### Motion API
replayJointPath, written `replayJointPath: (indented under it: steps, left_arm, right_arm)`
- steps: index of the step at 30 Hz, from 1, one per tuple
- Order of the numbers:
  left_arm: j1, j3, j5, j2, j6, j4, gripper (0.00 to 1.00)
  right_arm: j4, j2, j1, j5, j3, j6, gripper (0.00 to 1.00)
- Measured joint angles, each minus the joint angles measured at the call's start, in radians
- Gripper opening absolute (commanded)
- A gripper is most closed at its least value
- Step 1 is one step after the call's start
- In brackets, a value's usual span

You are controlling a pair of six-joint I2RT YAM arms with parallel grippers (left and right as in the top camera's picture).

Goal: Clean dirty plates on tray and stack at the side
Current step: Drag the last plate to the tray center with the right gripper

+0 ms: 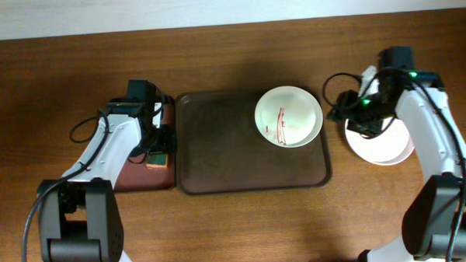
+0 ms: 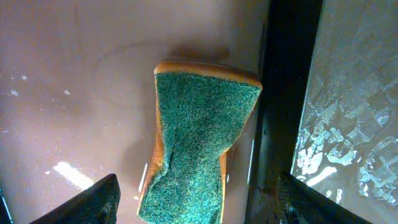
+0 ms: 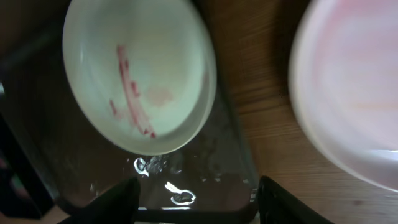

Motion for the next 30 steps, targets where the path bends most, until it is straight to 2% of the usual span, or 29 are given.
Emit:
replayJointPath:
  steps: [1, 4, 6, 9, 11, 12, 19, 22, 24, 25, 26, 30]
  left_arm:
    - [0.000, 0.000, 0.000, 0.000, 0.000, 0.000, 0.79]
    - [0.000, 0.000, 0.000, 0.000, 0.000, 0.000, 0.79]
    - [0.000, 0.000, 0.000, 0.000, 0.000, 0.000, 0.79]
    - [0.000, 0.000, 0.000, 0.000, 0.000, 0.000, 0.79]
    - [0.000, 0.000, 0.000, 0.000, 0.000, 0.000, 0.79]
    - [0.000, 0.000, 0.000, 0.000, 0.000, -0.003, 0.79]
    - [0.000, 0.000, 0.000, 0.000, 0.000, -0.010, 0.78]
    - [0.000, 0.000, 0.003, 0.000, -0.001, 0.004, 0.70]
    - [0.000, 0.000, 0.008, 0.000, 0.000, 0.048, 0.52]
    - [0.000, 0.000, 0.010, 0.000, 0.000, 0.065, 0.49]
    - [0.000, 0.000, 0.011, 0.000, 0.001, 0.072, 0.52]
    - [0.000, 0.000, 0.011, 0.002, 0.000, 0.072, 0.52]
  right_arm:
    - [0.007, 0.022, 0.036, 0.011, 0.001, 0.008, 0.53]
    - [0.014, 0.142, 0.131, 0.064, 0.002, 0.042, 0.48]
    - [0.030, 0.211, 0.154, 0.087, 0.002, 0.064, 0.41]
    - [0.057, 0.271, 0.155, 0.101, 0.002, 0.074, 0.26]
    - [0.084, 0.283, 0.174, 0.106, 0.002, 0.082, 0.07]
    - [0.086, 0.283, 0.187, 0.109, 0.002, 0.085, 0.04]
    - [0.096, 0.283, 0.349, 0.112, 0.005, 0.140, 0.04]
    - [0.122, 0.283, 0.408, 0.112, 0.005, 0.215, 0.04]
    - [0.126, 0.283, 0.428, 0.112, 0.005, 0.233, 0.04]
    - [0.126, 0.283, 0.433, 0.112, 0.005, 0.241, 0.04]
    - [0.126, 0.283, 0.433, 0.112, 0.005, 0.244, 0.04]
    - [0.126, 0.283, 0.433, 0.112, 0.005, 0.248, 0.04]
